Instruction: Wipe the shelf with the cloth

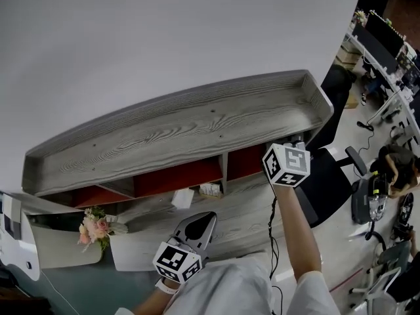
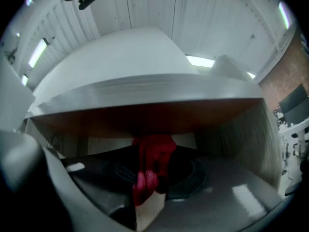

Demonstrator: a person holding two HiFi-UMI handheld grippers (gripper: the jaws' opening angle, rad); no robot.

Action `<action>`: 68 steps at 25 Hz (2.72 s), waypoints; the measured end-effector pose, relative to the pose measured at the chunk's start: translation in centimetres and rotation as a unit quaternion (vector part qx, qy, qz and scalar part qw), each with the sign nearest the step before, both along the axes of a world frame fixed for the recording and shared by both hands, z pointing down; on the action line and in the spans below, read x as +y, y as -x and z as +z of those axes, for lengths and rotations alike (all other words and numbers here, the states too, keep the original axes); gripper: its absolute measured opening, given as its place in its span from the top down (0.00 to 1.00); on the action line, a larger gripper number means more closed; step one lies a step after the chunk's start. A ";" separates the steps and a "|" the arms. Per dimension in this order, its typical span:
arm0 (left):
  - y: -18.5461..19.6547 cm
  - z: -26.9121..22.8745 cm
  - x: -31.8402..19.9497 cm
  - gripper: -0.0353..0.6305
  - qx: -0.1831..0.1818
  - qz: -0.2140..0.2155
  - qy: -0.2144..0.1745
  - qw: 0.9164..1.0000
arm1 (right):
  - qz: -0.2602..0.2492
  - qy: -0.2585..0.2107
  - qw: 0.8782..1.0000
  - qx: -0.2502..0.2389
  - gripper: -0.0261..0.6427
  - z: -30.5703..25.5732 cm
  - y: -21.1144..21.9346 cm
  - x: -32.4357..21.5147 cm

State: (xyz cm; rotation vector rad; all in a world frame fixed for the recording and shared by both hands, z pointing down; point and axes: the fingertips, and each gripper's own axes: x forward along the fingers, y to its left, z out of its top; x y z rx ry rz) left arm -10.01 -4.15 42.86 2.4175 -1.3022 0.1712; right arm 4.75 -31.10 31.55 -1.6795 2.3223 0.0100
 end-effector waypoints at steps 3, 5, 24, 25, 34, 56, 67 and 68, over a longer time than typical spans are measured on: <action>-0.5 0.1 -0.1 0.94 0.000 0.007 0.000 1.000 | -0.043 -0.009 0.999 0.018 0.77 -0.1 2.3 0.8; -0.8 0.2 -0.2 0.94 0.001 0.012 0.000 1.000 | -0.067 -0.019 0.997 0.029 0.77 -0.1 3.8 1.5; 0.0 -0.4 -0.3 0.94 0.011 -0.003 -0.008 1.000 | -0.077 0.006 0.996 -0.031 0.76 1.4 3.0 1.7; 0.2 -0.4 -0.3 0.94 0.011 -0.004 -0.009 1.000 | -0.059 0.015 0.997 -0.054 0.76 1.4 1.6 1.2; 0.3 0.1 0.1 0.94 0.014 -0.005 -0.006 1.000 | -0.025 0.047 0.964 -0.262 0.76 1.0 -4.2 0.2; 1.1 0.2 0.5 0.94 0.009 -0.011 -0.003 1.000 | 0.056 0.184 0.877 -0.440 0.77 10.9 -7.4 -0.9; 1.3 -0.1 0.5 0.94 0.014 -0.016 -0.007 1.000 | 0.139 0.303 0.837 -0.433 0.77 18.7 -8.1 1.2; 1.4 -0.1 0.6 0.94 0.014 -0.018 -0.007 1.000 | 0.145 0.310 0.833 -0.434 0.77 19.2 -8.3 1.7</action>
